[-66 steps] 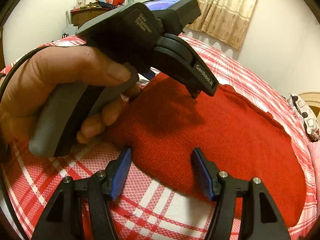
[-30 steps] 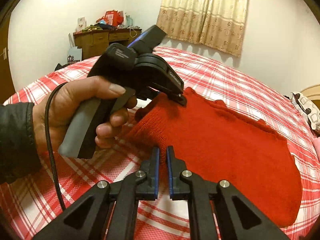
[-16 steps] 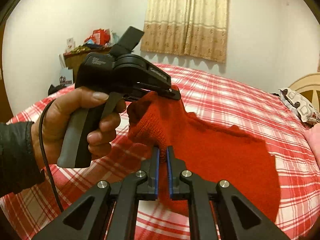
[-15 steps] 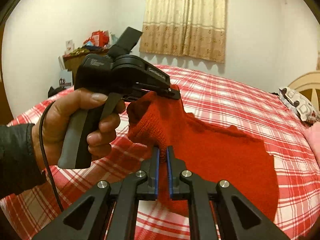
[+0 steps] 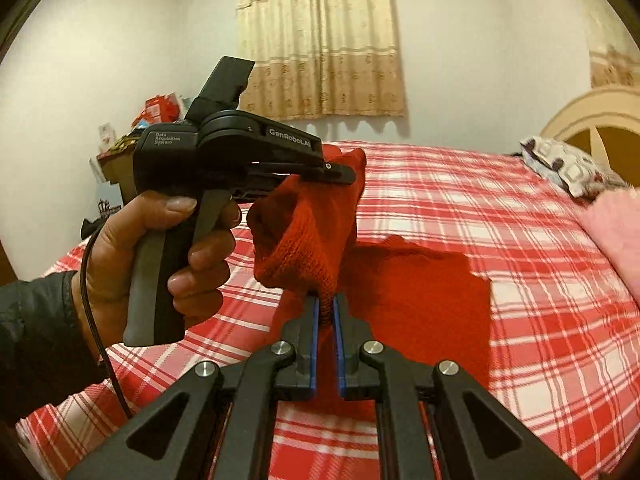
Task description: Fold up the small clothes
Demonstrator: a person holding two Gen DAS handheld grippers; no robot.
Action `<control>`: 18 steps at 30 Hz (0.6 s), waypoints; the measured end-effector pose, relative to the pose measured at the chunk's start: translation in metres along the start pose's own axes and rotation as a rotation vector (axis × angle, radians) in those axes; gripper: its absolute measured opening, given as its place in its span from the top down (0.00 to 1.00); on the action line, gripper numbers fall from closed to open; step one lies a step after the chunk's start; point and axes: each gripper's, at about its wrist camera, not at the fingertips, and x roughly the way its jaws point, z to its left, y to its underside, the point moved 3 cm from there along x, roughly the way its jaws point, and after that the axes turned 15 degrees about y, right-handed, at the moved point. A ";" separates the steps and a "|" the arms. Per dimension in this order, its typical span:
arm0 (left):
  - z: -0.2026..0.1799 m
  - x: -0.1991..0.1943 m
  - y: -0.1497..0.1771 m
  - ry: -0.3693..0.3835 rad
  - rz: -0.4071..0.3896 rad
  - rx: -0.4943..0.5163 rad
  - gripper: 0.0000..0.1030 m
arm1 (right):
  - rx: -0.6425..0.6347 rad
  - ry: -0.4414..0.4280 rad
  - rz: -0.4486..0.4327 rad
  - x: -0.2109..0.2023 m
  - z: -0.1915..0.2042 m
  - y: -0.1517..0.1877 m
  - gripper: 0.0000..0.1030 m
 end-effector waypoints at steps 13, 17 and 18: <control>-0.019 0.088 0.030 -0.087 0.185 0.054 0.84 | 0.132 0.003 0.126 0.008 -0.073 0.033 0.97; -0.021 0.106 0.040 -0.107 0.227 0.064 0.84 | 0.173 0.001 0.189 0.017 -0.091 0.051 1.00; -0.023 0.108 0.041 -0.110 0.230 0.069 0.84 | 0.187 -0.007 0.205 0.020 -0.095 0.055 1.00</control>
